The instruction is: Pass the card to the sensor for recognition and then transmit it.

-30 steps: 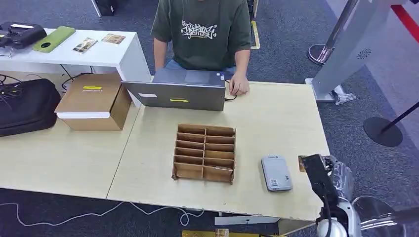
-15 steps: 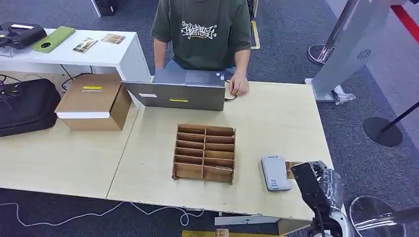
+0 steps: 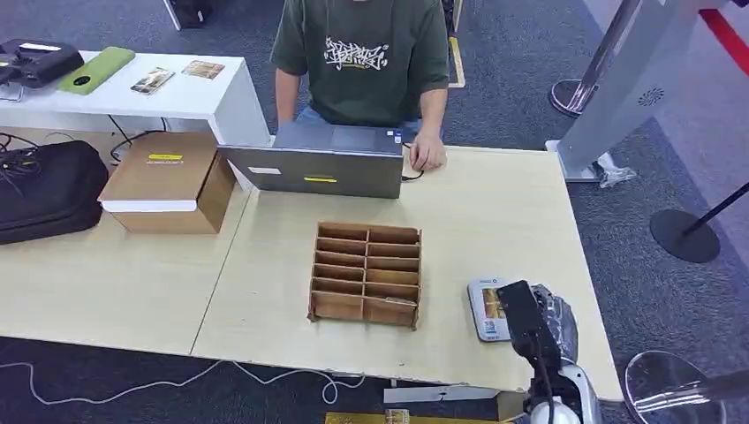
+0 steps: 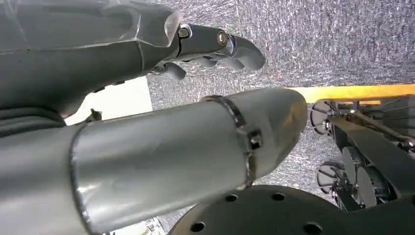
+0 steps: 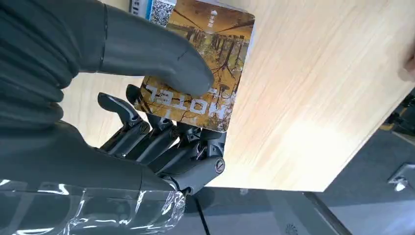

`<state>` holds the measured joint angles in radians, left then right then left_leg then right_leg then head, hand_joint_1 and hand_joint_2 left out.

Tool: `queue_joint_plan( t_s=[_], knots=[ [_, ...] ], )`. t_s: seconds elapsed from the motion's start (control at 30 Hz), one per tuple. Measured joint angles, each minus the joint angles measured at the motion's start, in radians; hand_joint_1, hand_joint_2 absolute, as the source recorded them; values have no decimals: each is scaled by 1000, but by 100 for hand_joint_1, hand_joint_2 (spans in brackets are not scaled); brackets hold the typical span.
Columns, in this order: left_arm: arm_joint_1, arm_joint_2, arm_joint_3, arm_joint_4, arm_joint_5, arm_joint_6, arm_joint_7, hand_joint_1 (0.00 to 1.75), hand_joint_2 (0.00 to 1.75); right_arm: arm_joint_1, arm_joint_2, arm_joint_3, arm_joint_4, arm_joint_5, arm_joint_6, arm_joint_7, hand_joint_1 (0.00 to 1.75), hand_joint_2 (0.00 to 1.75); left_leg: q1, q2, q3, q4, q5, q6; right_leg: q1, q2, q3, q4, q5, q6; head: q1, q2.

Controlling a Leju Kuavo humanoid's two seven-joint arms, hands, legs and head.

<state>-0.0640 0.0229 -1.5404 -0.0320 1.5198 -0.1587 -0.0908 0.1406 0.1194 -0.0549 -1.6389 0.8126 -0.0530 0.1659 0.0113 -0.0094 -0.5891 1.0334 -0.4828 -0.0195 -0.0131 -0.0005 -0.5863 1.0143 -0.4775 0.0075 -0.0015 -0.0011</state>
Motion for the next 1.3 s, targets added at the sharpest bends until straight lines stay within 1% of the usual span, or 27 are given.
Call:
queue_joint_plan(
  t_s=[0.43,0.83,1.1,1.3],
  knots=[
    [-1,2,0,0,-4,-7,0,0,0,-48,0,-11,106,-27,12,0,175,175,0,0,0,0,0,0,0,0,0,0,0,0,0,0],
    [-2,5,0,0,-18,-4,2,0,0,-64,0,-18,153,-11,26,-1,175,175,0,0,0,0,0,0,0,0,0,0,0,0,0,0],
    [-3,13,0,0,-26,1,8,0,0,-79,-3,-27,192,-4,73,2,175,175,0,0,0,0,0,0,0,0,0,0,0,0,0,0],
    [-5,20,0,0,-22,0,17,0,0,-134,-27,-24,270,24,89,-11,175,175,0,1,1,0,0,0,0,1,1,0,0,0,0,0]
  ],
)
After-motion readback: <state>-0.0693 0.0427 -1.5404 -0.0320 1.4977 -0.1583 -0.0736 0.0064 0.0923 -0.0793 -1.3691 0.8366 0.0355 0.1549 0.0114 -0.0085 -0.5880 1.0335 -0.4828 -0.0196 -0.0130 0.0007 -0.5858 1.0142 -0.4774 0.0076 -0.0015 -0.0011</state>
